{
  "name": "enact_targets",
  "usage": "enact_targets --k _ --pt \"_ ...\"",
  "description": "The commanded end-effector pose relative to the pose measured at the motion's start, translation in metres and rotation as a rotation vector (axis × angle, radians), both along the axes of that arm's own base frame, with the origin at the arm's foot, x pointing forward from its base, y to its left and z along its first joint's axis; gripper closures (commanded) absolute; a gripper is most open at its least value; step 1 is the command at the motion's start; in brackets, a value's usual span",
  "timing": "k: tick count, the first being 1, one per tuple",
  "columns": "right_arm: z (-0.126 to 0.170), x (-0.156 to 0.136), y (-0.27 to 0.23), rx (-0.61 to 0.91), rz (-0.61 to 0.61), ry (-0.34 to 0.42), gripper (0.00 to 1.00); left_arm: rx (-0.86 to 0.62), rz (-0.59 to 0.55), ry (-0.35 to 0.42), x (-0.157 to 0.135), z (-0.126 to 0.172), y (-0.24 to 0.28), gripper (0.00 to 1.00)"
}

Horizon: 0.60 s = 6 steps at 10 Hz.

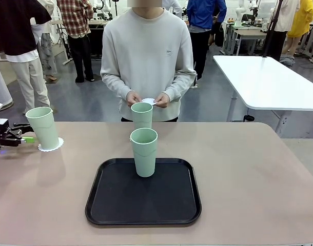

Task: Place coasters on the table and set cups on them.
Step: Take one Reusable plastic cup from the Flat Tray and place it on a coaster set by the human.

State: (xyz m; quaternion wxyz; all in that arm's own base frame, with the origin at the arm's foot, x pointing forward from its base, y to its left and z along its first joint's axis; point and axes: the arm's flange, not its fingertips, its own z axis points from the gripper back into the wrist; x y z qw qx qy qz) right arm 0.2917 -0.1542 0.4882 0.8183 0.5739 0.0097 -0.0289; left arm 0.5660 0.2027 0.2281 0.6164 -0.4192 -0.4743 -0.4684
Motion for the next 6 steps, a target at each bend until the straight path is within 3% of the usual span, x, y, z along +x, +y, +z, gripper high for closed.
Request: enact_targets --k 1,3,6 --pt "0.001 0.000 -0.001 0.016 0.004 -0.004 0.00 0.094 0.036 0.041 -0.009 0.025 0.014 0.00" --pt "0.001 0.000 -0.001 0.016 0.004 -0.004 0.00 0.190 0.091 0.042 -0.032 0.075 0.024 0.00" --pt "0.001 0.000 -0.001 0.016 0.004 -0.004 0.00 0.323 0.153 0.070 -0.052 0.123 0.003 0.00"
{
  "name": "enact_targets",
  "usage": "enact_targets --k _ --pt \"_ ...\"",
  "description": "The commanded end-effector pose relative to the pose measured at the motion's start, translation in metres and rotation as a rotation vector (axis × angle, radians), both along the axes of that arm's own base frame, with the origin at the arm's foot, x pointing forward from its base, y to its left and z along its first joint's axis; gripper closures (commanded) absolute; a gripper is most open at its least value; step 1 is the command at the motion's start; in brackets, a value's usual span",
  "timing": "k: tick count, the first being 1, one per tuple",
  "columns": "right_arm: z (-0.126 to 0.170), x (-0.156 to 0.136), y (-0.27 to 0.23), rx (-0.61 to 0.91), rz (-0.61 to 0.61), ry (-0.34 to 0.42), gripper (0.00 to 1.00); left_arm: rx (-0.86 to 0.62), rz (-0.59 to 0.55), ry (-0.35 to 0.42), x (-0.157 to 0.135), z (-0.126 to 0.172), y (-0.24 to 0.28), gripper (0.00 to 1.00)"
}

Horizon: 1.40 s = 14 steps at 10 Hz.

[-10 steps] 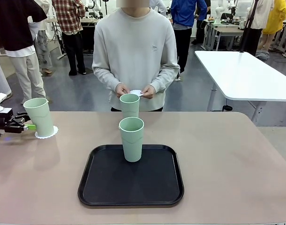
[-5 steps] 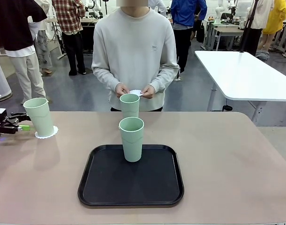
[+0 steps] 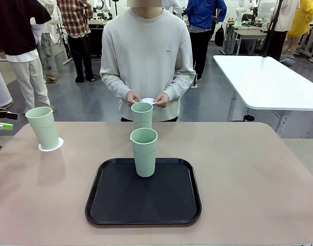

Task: Place coasters on the table and set cups on them.
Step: Take one Reusable plastic cup from the Flat Tray and place it on a coaster set by the human.

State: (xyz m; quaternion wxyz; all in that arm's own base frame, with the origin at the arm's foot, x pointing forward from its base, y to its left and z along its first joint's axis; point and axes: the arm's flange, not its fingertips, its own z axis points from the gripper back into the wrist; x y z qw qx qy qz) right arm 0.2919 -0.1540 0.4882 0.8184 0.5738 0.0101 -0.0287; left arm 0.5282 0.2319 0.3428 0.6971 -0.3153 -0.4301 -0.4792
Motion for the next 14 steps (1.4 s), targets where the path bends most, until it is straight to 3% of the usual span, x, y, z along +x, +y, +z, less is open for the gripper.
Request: enact_targets --k 1,4,7,10,14 --pt "0.001 0.000 -0.001 0.016 0.003 -0.004 0.00 0.114 0.070 0.059 -0.022 0.026 -0.035 0.00" --pt "0.001 0.000 -0.001 0.016 0.003 -0.004 0.00 0.259 0.095 0.123 -0.051 0.071 -0.065 0.00" --pt "0.001 0.000 -0.001 0.016 0.003 -0.004 0.00 0.350 0.126 0.250 -0.075 0.100 -0.091 0.00" --pt "0.001 0.000 -0.001 0.016 0.003 -0.004 0.00 0.445 0.148 0.365 -0.093 0.106 -0.114 0.00" --pt "0.001 0.000 -0.001 0.016 0.003 -0.004 0.00 0.606 0.238 0.393 -0.119 0.119 -0.153 0.00"
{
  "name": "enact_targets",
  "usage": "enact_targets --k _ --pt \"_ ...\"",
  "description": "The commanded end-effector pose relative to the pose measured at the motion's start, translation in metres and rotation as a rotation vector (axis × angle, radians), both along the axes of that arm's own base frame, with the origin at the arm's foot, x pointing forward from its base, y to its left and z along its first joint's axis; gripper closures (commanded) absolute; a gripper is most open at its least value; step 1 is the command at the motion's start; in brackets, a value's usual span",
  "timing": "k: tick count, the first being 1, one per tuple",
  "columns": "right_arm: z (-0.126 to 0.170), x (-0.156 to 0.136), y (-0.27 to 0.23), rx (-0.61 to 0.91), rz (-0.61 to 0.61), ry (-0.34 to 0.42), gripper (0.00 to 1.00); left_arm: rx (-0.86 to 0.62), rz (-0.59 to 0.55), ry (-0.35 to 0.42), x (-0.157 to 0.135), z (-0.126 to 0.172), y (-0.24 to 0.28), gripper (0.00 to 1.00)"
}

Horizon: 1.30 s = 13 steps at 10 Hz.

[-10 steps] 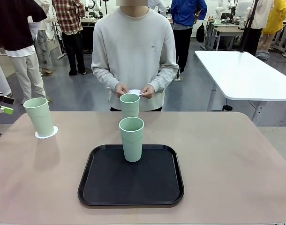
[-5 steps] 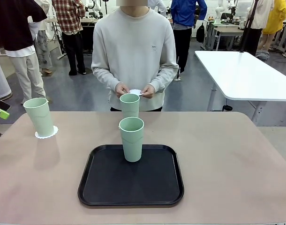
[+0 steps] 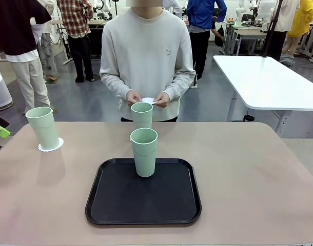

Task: Place coasters on the table and set cups on them.
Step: Take one Reusable plastic cup from the Flat Tray and place it on a coaster set by the human.

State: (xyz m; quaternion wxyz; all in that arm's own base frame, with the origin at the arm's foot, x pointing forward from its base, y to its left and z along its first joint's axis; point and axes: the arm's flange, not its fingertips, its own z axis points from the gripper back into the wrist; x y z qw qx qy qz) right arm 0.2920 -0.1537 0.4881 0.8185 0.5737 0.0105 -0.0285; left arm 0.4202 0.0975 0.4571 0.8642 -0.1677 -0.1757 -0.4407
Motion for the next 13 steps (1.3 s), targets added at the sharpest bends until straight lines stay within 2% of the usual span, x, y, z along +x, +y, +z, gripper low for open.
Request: enact_targets --k 1,2,3,5,6,7,13 --pt "0.001 0.000 -0.001 0.016 0.002 -0.004 0.00 0.172 0.082 -0.021 -0.011 0.008 -0.034 0.00" --pt "0.001 0.000 -0.001 0.016 0.002 -0.004 0.00 0.269 0.115 -0.023 -0.011 0.005 -0.052 0.00" --pt "0.001 0.000 -0.001 0.016 0.002 -0.004 0.00 0.297 0.143 0.012 -0.011 0.004 -0.072 0.00" --pt "0.001 0.000 -0.001 0.016 0.002 -0.004 0.00 0.286 0.148 0.036 -0.007 0.010 -0.088 0.00" --pt "0.001 0.000 -0.001 0.016 0.002 -0.004 0.00 0.186 0.169 0.020 -0.006 0.015 -0.092 0.00" --pt "0.001 0.000 -0.001 0.016 0.002 -0.004 0.00 0.285 0.137 -0.003 -0.006 0.007 -0.084 0.00" --pt "0.001 0.000 -0.001 0.016 0.002 -0.004 0.00 0.285 0.137 -0.003 -0.006 0.007 -0.084 0.00"
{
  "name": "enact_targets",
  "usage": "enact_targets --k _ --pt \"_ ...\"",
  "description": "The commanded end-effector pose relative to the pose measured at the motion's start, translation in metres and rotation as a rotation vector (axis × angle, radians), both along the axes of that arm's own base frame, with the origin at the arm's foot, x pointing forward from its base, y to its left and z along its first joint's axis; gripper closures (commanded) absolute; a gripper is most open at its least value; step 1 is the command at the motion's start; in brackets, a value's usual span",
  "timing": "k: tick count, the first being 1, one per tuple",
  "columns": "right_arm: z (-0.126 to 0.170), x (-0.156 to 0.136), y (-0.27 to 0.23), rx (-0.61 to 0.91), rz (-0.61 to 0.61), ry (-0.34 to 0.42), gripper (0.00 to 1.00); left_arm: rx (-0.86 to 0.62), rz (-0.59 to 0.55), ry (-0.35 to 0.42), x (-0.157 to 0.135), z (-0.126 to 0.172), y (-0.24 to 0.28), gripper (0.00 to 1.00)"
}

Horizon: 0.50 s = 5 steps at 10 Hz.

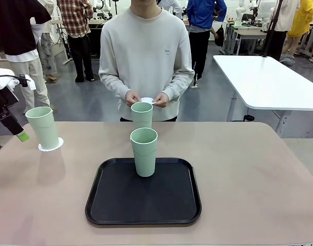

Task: Place coasters on the table and set cups on them.
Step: Take one Reusable plastic cup from the Flat Tray and place it on a coaster set by the human.

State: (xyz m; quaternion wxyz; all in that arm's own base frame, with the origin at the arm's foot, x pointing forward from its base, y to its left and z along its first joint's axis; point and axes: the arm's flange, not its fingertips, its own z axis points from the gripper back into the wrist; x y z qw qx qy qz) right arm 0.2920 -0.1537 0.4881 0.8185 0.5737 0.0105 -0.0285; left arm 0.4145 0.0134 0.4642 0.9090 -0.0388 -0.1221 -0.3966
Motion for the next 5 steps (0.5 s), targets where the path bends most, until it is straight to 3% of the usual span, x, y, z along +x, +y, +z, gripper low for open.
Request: enact_targets --k 1,3,4,5 --pt "0.001 0.000 -0.001 0.016 0.002 -0.005 0.00 0.015 -0.008 -0.011 0.000 0.000 0.000 0.00" --pt "0.001 0.000 -0.001 0.016 0.002 -0.005 0.00 0.000 -0.002 0.000 0.000 0.000 -0.001 0.00" --pt "0.001 0.000 -0.001 0.016 0.002 -0.005 0.00 0.104 0.203 -0.030 -0.040 -0.008 -0.015 0.00" --pt "0.001 0.000 -0.001 0.016 0.002 -0.005 0.00 0.152 0.311 -0.003 -0.051 0.001 -0.027 0.00"
